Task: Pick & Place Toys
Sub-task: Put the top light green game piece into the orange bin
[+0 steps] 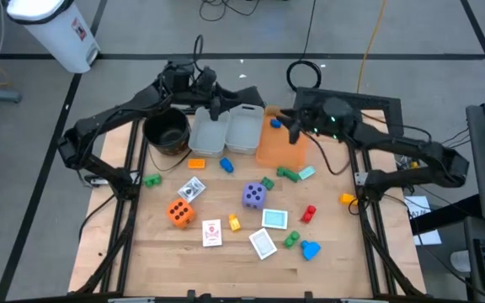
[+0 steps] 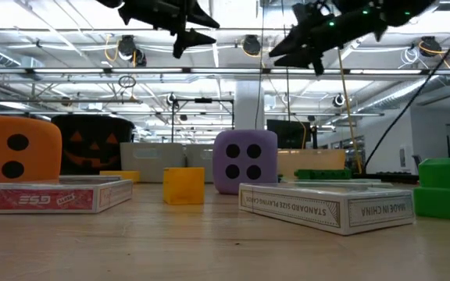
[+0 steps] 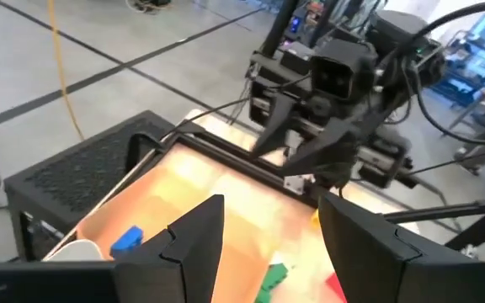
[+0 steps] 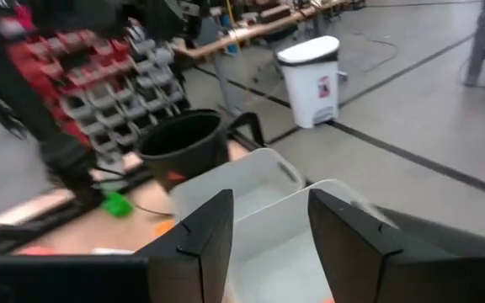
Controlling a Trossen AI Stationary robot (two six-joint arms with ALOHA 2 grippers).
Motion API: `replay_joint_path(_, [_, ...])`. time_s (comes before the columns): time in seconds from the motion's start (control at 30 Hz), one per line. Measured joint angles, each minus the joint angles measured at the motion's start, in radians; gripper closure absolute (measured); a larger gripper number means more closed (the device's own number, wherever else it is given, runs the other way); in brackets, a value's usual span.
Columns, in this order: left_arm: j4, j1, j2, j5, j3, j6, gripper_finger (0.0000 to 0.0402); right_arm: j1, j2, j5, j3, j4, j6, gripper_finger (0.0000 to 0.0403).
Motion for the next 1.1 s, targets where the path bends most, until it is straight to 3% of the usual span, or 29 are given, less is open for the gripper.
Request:
replay_joint_path(0.27, [0.17, -0.108, 0.0, -0.094, -0.163, -0.108, 0.0197, 0.089, -0.111, 0.103, -0.241, 0.254, 0.198, 0.0258])
replay_joint_path(0.53, [0.209, -0.201, -0.052, -0.175, -0.261, -0.191, 0.0197, 0.157, -0.114, 0.124, -0.281, 0.309, 0.232, 0.0262])
replay_joint_path(0.77, [0.271, -0.315, -0.203, -0.468, -0.408, -0.203, 0.0214, 0.177, -0.114, 0.123, -0.281, 0.328, 0.238, 0.0258])
replay_joint_path(0.97, [0.399, -0.343, -0.312, -0.467, -0.589, -0.31, 0.0239, 0.178, -0.114, 0.124, -0.281, 0.329, 0.236, 0.0257])
replay_joint_path(1.1, [0.404, -0.362, -0.34, -0.445, -0.627, -0.339, 0.0244, 0.178, -0.114, 0.123, -0.281, 0.329, 0.228, 0.0259])
